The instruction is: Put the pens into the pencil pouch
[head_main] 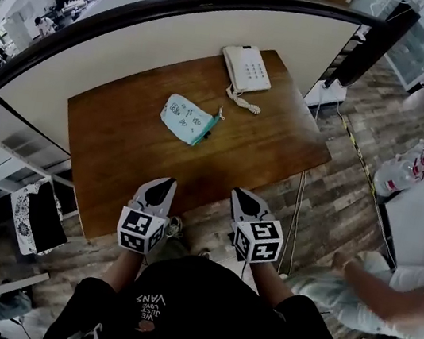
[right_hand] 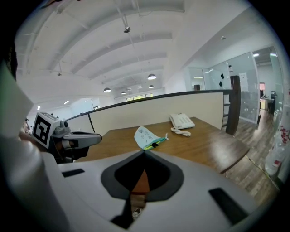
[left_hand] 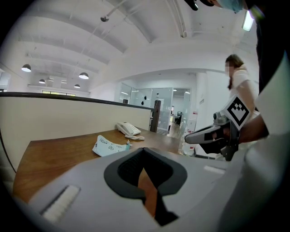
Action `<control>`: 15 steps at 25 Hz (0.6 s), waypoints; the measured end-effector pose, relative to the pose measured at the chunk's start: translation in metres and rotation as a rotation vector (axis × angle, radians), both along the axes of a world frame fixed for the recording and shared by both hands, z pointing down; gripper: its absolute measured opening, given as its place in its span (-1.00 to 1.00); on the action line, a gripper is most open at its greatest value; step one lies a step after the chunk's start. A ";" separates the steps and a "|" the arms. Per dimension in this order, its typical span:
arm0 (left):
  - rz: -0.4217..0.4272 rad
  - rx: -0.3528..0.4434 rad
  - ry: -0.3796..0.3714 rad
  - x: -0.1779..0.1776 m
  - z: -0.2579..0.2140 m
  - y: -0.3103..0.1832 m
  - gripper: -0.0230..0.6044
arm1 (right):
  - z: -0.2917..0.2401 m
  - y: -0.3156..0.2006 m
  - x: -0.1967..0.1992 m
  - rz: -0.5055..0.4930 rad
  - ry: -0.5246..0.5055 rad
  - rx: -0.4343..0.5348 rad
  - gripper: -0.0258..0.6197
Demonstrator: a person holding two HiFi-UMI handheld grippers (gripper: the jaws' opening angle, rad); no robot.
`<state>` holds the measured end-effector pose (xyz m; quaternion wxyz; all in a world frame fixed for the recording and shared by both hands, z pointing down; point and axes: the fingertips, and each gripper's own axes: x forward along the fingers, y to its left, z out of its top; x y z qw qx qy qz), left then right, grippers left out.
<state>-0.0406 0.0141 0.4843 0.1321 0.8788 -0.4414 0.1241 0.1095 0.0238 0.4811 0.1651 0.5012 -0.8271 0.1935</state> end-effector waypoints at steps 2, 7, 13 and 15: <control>-0.004 -0.002 0.000 0.002 -0.001 0.005 -0.89 | -0.001 0.004 0.002 -0.005 0.003 -0.001 -0.88; -0.006 0.004 -0.003 0.006 -0.002 0.014 -0.89 | -0.002 0.010 0.005 -0.013 0.006 0.009 -0.88; -0.015 0.015 -0.004 0.011 -0.004 0.019 -0.89 | -0.001 0.015 0.008 -0.018 0.012 0.013 -0.88; -0.017 0.019 -0.006 0.013 -0.005 0.020 -0.89 | -0.002 0.015 0.009 -0.020 0.010 0.015 -0.88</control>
